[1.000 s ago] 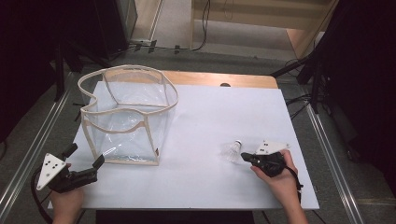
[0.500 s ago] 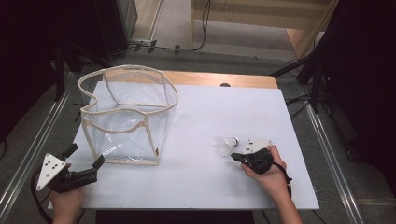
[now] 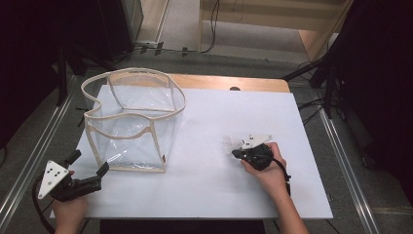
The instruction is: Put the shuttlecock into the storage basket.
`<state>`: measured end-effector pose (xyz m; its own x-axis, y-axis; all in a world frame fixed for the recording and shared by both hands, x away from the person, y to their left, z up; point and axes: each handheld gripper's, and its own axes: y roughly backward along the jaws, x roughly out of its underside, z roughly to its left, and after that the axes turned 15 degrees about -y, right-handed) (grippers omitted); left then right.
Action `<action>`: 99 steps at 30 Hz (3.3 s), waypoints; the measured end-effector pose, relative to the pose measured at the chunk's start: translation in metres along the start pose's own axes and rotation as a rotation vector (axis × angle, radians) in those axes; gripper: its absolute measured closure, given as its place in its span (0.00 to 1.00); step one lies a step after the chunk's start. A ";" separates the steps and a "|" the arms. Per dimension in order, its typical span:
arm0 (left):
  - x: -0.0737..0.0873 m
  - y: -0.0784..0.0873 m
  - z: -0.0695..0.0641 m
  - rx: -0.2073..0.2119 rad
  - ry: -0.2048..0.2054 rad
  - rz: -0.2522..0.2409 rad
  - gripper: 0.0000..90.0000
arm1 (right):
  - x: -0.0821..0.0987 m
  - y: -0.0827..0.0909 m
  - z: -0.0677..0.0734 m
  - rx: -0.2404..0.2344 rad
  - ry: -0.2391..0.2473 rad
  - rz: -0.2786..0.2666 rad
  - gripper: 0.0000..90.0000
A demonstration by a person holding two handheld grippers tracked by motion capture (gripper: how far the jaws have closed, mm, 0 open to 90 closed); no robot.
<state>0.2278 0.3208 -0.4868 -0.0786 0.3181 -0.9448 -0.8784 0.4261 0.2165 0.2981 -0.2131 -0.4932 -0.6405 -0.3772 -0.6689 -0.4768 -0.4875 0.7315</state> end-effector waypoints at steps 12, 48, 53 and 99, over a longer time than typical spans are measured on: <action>0.000 0.000 0.000 0.002 -0.003 -0.001 0.00 | -0.016 -0.013 -0.011 0.028 -0.044 -0.014 0.98; -0.001 -0.001 -0.002 0.004 -0.014 0.003 0.00 | -0.034 -0.025 -0.049 0.132 -0.187 -0.071 0.97; 0.000 -0.001 -0.001 0.006 -0.012 0.002 0.00 | -0.034 -0.019 -0.048 0.112 -0.185 -0.097 0.90; 0.000 -0.001 -0.001 0.007 -0.013 0.003 0.00 | -0.045 -0.017 -0.066 0.187 -0.201 0.172 0.52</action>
<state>0.2281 0.3190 -0.4870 -0.0748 0.3307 -0.9408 -0.8750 0.4307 0.2209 0.3748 -0.2400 -0.4843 -0.8183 -0.2693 -0.5078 -0.4422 -0.2696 0.8554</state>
